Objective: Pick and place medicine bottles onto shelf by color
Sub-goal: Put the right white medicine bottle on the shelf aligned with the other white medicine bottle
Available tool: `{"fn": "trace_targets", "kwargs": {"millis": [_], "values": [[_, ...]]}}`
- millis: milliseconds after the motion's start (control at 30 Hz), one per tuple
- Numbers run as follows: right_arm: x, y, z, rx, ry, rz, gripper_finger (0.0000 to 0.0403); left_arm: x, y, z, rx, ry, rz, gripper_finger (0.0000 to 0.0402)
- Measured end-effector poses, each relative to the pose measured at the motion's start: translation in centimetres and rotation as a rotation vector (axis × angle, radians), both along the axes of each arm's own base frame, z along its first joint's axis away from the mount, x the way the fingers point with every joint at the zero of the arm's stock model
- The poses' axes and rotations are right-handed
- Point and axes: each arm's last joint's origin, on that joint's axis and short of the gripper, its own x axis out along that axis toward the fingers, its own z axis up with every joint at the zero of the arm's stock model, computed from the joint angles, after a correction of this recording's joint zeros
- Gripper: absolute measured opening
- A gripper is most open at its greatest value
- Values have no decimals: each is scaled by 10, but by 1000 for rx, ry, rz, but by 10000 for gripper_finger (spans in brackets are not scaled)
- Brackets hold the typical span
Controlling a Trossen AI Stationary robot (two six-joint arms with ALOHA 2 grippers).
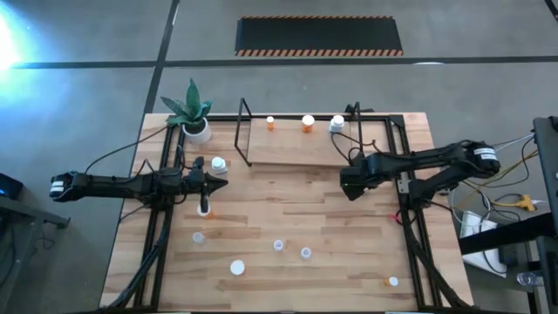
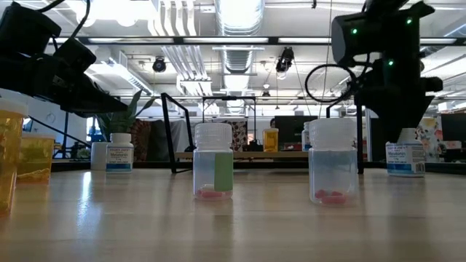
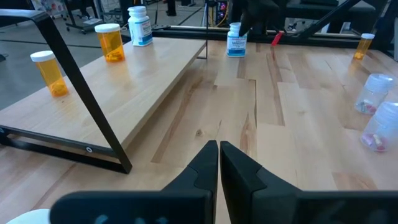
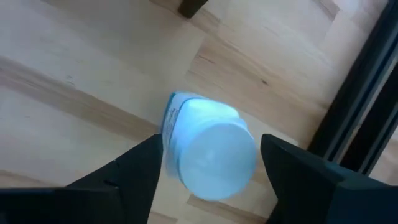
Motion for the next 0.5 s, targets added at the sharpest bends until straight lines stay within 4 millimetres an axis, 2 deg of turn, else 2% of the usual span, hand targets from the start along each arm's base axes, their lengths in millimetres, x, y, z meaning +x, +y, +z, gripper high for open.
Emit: {"fn": "trace_targets", "kwargs": {"millis": [300, 400, 500], "values": [[10, 4, -6, 144, -51, 82, 192, 0, 0, 0, 0, 0, 0, 0], [18, 9, -3, 182, -125, 134, 167, 0, 0, 0, 0, 0, 0, 0], [33, 14, 9, 177, -220, 221, 164, 0, 0, 0, 0, 0, 0, 0]]}}
